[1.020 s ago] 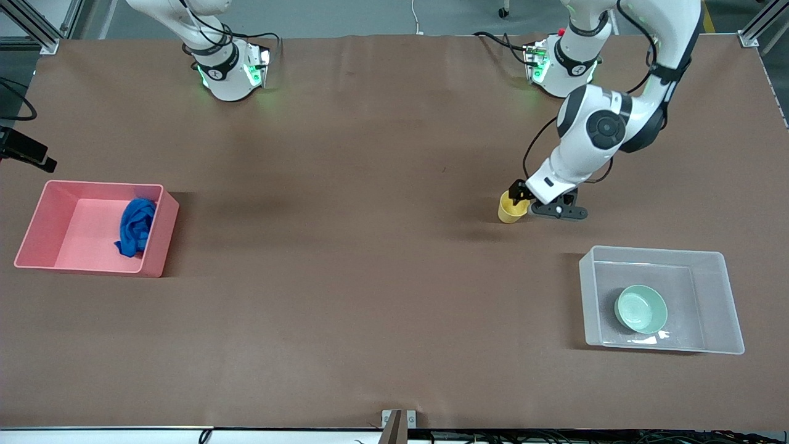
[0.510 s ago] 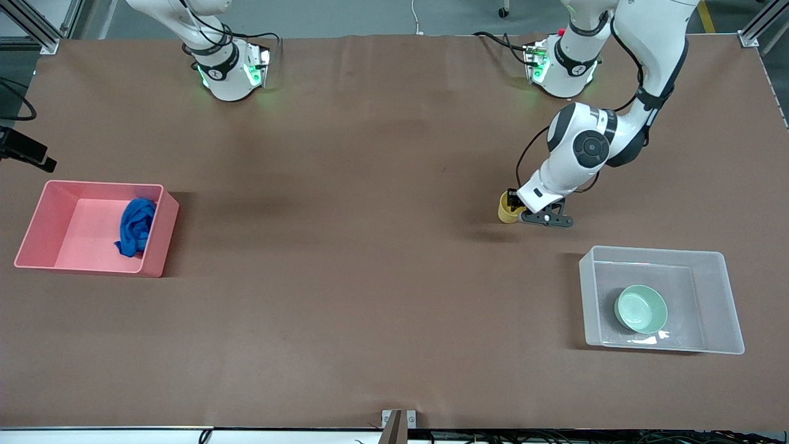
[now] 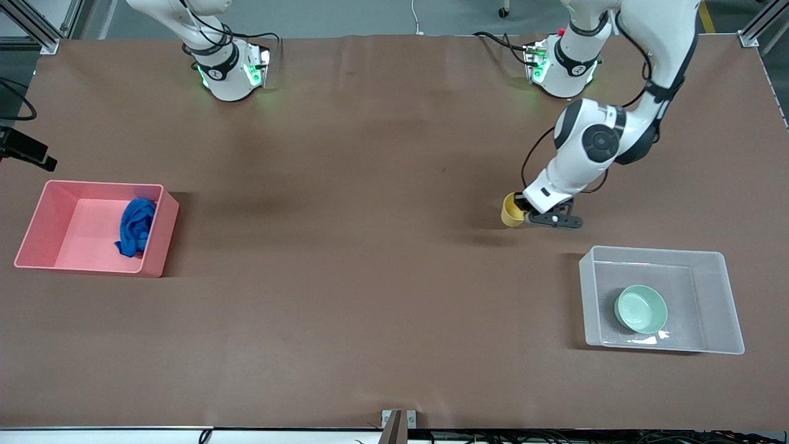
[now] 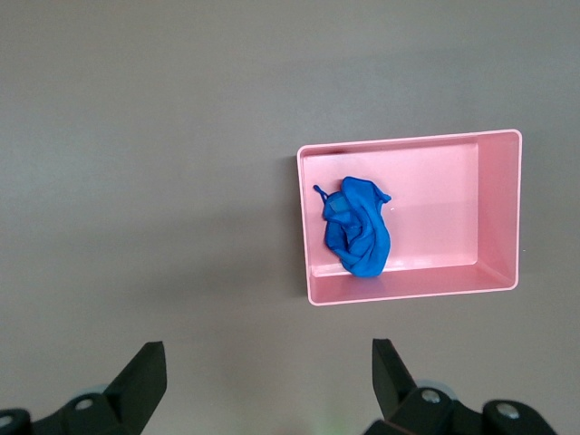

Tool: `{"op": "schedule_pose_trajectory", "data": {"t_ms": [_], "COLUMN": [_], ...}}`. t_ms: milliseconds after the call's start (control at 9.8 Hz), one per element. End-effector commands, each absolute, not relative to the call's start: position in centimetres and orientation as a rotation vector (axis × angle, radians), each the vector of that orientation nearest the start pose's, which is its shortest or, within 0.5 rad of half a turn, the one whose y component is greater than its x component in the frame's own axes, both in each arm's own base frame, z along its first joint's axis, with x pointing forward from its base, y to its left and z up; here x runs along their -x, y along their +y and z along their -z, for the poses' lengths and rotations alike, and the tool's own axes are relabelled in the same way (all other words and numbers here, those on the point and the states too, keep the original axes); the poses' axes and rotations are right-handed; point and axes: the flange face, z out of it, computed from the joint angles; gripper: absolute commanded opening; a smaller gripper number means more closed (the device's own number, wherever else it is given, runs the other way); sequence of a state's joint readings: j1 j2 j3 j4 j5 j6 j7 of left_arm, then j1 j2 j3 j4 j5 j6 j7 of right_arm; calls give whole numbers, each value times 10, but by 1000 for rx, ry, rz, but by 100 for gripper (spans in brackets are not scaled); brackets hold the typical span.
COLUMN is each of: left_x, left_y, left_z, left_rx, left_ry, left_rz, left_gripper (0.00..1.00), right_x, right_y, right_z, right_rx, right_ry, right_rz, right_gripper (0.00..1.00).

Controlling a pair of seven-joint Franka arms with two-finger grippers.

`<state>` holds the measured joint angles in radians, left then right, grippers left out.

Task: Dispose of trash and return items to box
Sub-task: 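Carry the yellow cup with the left gripper into the clear bin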

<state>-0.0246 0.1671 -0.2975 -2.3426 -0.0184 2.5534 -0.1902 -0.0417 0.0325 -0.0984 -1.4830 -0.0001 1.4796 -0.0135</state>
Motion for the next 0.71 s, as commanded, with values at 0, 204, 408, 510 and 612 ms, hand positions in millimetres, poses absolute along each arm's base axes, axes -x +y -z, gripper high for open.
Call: {"op": "schedule_pose_trajectory", "data": {"t_ms": [0, 204, 408, 510, 612], "left_x": [-526, -587, -655, -677, -690], "left_y": [-114, -56, 1, 36, 52], "left_z": [-314, -339, -352, -355, -336], "left_rx": [3168, 3157, 3132, 3114, 3122], "left_ry": [150, 89, 147, 217, 227], "left_rz": [111, 120, 0, -7, -17], "left_gripper": [0, 0, 0, 0, 0], "right_x": [-546, -545, -545, -545, -545], "right_y": [-76, -76, -77, -77, -77], "right_z": [-640, -641, -640, -640, -641], "right_rx": [3141, 3141, 3141, 3141, 3141], "right_ry": [201, 201, 204, 204, 204], "right_rz": [-59, -56, -59, -59, -56], "right_gripper": [100, 100, 100, 100, 100]}}
